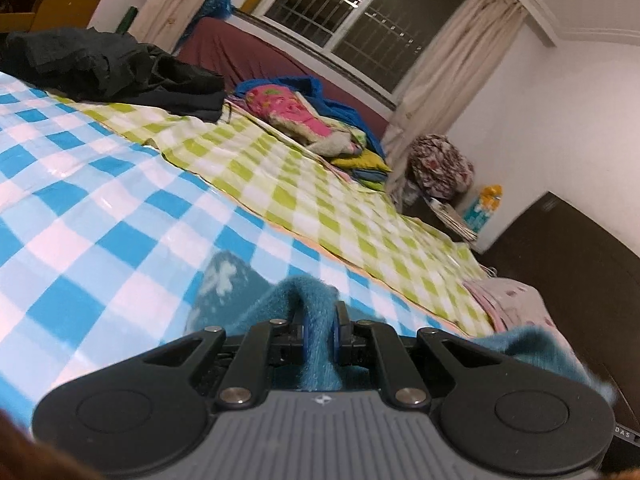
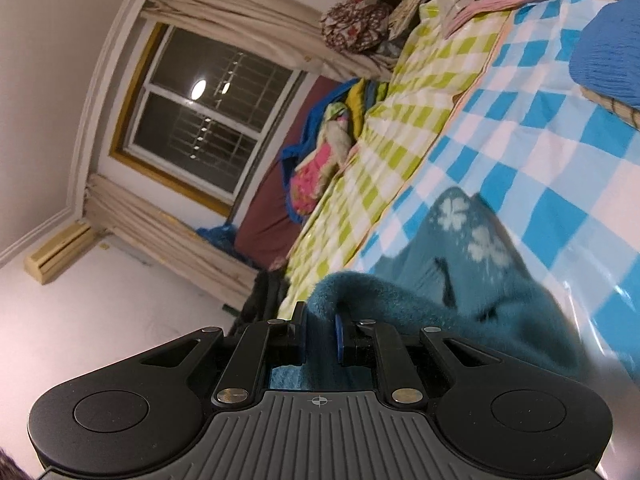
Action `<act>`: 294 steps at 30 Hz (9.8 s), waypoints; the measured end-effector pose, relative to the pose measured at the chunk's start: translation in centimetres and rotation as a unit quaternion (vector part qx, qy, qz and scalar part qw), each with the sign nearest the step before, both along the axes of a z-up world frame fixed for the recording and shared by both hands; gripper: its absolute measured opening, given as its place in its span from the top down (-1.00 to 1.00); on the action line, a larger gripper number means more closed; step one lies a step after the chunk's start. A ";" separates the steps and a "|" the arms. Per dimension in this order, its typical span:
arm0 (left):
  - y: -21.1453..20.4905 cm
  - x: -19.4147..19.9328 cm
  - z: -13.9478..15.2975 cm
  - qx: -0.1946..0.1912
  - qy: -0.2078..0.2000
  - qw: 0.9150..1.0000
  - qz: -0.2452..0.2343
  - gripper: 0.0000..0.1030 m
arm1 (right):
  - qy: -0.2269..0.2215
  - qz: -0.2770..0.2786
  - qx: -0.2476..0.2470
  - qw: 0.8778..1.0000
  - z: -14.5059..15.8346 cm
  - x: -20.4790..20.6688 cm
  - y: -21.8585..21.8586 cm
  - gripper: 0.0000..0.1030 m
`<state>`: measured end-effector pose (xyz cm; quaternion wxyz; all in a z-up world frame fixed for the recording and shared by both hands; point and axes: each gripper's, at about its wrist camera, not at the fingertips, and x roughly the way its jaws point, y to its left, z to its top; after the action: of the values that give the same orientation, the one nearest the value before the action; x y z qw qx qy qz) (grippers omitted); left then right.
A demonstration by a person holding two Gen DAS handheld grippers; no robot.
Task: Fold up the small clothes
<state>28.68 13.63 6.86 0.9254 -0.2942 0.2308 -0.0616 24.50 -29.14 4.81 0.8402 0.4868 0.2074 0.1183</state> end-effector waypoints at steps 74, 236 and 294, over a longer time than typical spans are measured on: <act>1.2 7.3 -4.2 -0.005 0.047 0.994 0.099 0.37 | 0.051 -0.047 -0.077 0.995 -2.7 8.7 -0.7 0.05; -34.9 -9.3 -8.0 0.533 -0.134 0.798 -0.247 0.17 | 0.079 0.079 -0.216 0.970 -2.8 0.3 -5.6 -0.02; -16.7 -10.8 3.8 0.208 -0.176 0.949 -0.160 0.54 | 0.051 0.106 -0.071 0.991 6.5 8.7 4.7 0.56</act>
<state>17.90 -3.08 10.68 0.9699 -0.0389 0.1157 -0.2105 33.22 -24.49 11.30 0.8438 0.4067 0.3080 0.1663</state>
